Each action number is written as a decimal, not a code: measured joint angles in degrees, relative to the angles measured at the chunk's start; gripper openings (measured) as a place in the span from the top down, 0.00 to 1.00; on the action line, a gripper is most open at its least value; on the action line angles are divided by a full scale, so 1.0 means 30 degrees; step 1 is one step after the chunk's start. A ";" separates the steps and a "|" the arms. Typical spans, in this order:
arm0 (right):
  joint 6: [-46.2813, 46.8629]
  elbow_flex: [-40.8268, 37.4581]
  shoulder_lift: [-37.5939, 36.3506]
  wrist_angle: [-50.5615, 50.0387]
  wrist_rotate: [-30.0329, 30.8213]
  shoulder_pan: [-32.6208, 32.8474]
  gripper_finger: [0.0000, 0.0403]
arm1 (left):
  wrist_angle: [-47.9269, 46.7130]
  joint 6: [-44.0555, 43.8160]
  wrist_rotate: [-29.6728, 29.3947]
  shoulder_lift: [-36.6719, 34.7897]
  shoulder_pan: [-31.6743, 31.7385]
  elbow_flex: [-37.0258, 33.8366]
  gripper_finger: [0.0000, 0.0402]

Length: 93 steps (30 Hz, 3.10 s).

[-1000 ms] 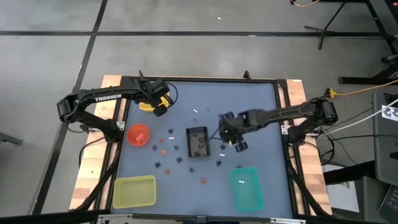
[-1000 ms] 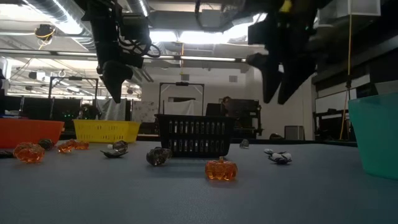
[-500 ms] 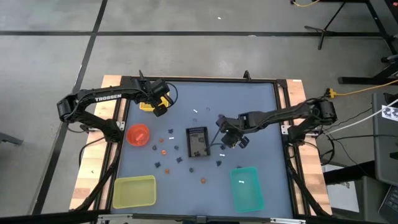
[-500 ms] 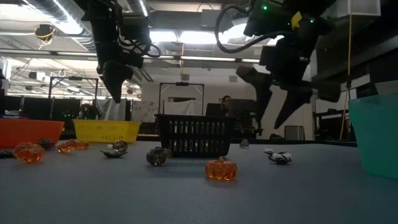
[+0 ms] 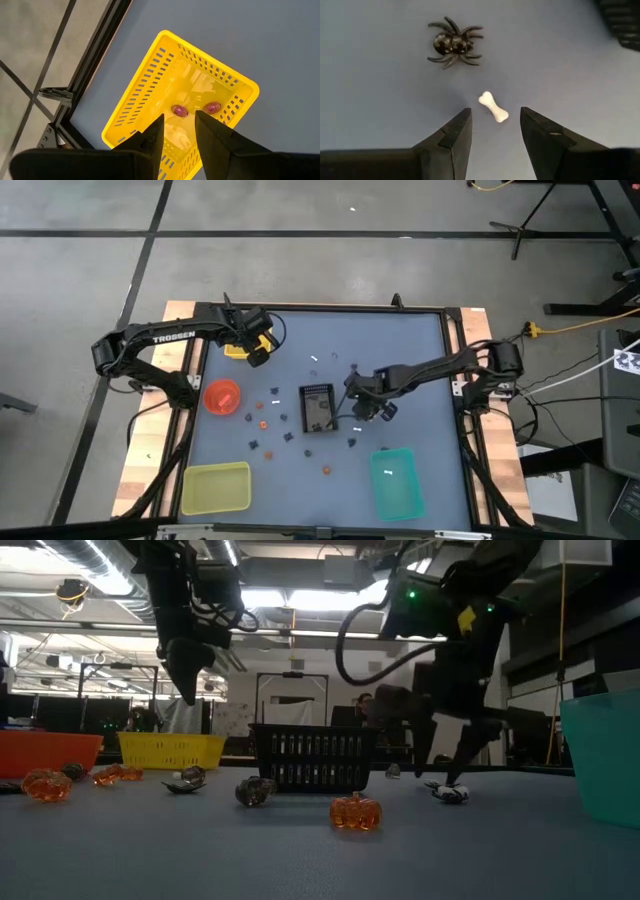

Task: Sort Halloween decoration
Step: Put the white bone toy into the green bin

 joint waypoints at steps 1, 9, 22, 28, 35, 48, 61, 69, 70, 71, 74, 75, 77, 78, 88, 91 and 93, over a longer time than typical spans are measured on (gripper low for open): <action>0.0004 0.0014 0.0050 0.0017 0.0178 0.0013 0.59 | -0.0007 0.0007 0.0000 0.0000 0.0000 0.0000 0.77; -0.0047 0.0029 0.0145 0.0187 -0.0230 0.0007 0.59 | 0.0117 0.0007 0.0000 0.0000 0.0000 0.0000 0.77; -0.0040 0.0029 0.0167 0.0165 -0.0956 -0.0022 0.59 | 0.0393 0.0015 0.0000 0.0000 0.0015 0.0000 0.77; -0.0033 0.0029 0.0174 0.0109 -0.1080 -0.0022 0.60 | 0.0386 0.0015 0.0007 0.0000 0.0015 0.0000 0.77; 0.0011 0.0002 0.0181 -0.0122 -0.1271 0.0000 0.76 | 0.0382 0.0015 0.0002 0.0000 0.0015 0.0000 0.77; 0.0106 -0.0008 0.0196 -0.0057 -0.1366 0.0015 0.93 | 0.0372 0.0015 0.0000 0.0000 0.0015 0.0000 0.77; 0.0135 0.0062 0.0196 -0.0211 -0.1212 0.0036 0.93 | 0.0364 0.0015 0.0005 0.0000 0.0015 0.0000 0.77; 0.0171 0.1539 0.0262 -0.1878 -0.1084 0.0122 0.93 | 0.0364 0.0022 0.0007 0.0000 0.0015 0.0000 0.77; 0.0172 0.1783 0.0262 -0.2252 -0.1072 0.0224 0.93 | 0.0364 0.0020 0.0003 0.0000 0.0015 0.0000 0.77; 0.0173 0.2029 0.0262 -0.2542 -0.1018 0.0308 0.93 | 0.0364 0.0022 0.0007 0.0000 0.0015 0.0000 0.77; 0.0178 0.2897 0.0254 -0.3713 -0.0910 0.0785 0.93 | 0.0364 0.0015 0.0001 0.0000 0.0015 0.0000 0.77; 0.0178 0.3184 0.0254 -0.4208 -0.0919 0.1002 0.93 | 0.0364 0.0019 0.0006 0.0000 0.0015 0.0000 0.77; 0.0299 0.3730 0.0254 -0.5092 -0.0919 0.1475 0.93 | 0.0364 0.0022 0.0005 0.0000 0.0015 0.0000 0.77; 0.0597 0.4007 0.0248 -0.5520 -0.0905 0.1736 0.93 | 0.0364 0.0015 0.0002 0.0000 0.0015 0.0000 0.77; 0.6315 0.6962 0.0213 -0.9424 -0.1124 0.4700 0.93 | 0.0364 0.0080 0.0002 0.0000 0.0015 -0.0001 0.77; 0.8208 0.7569 0.0184 -1.0138 -0.1806 0.5709 0.93 | 0.0364 0.0080 0.0000 0.0000 0.0015 -0.0007 0.77; 0.9471 0.7665 0.0181 -1.0198 -0.2646 0.6393 0.93 | 0.0364 0.0080 0.0001 0.0000 0.0015 -0.0007 0.77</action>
